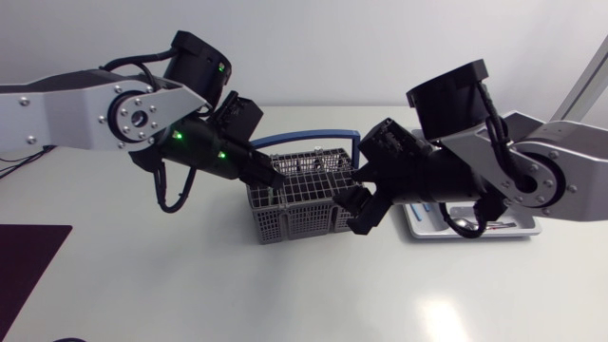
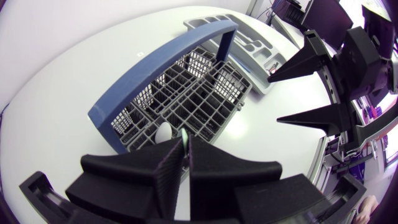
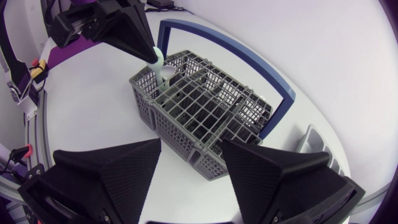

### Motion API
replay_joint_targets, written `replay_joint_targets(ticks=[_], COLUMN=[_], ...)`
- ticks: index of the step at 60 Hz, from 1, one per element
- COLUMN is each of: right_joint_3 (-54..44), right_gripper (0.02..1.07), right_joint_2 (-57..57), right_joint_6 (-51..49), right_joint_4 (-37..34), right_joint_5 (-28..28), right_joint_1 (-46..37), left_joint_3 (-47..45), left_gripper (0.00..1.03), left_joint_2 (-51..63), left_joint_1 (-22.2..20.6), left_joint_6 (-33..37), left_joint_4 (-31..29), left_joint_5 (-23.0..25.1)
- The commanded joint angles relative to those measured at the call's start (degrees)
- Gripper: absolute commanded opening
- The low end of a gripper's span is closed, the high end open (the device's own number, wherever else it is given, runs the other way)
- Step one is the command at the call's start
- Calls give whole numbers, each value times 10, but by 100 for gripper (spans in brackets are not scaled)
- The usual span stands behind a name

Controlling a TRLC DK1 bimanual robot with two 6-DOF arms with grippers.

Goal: Unload the cutlery basket into the drawer organizer.

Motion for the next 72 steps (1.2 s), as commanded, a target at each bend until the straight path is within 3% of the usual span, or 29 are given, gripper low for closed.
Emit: replay_joint_targets(ticks=[1,57,68,72], right_joint_3=[-8,0,-10,-14], right_gripper=[74,74,74,74], right_joint_2=[10,-14,-38,-45], right_joint_6=[13,3,-14,-22], right_joint_4=[10,9,13,13], right_joint_5=[4,1,-59,-79], right_joint_1=[6,17,-1,-7], left_joint_3=[12,29,18,15], left_gripper=[20,20,20,20], left_joint_2=[-21,-137,-140,-140], left_joint_1=[-2,-34,-10,-5], left_joint_6=[-10,-22,24,45], left_joint_4=[-5,-52,-53,-53], left_joint_5=[-3,22,134,146])
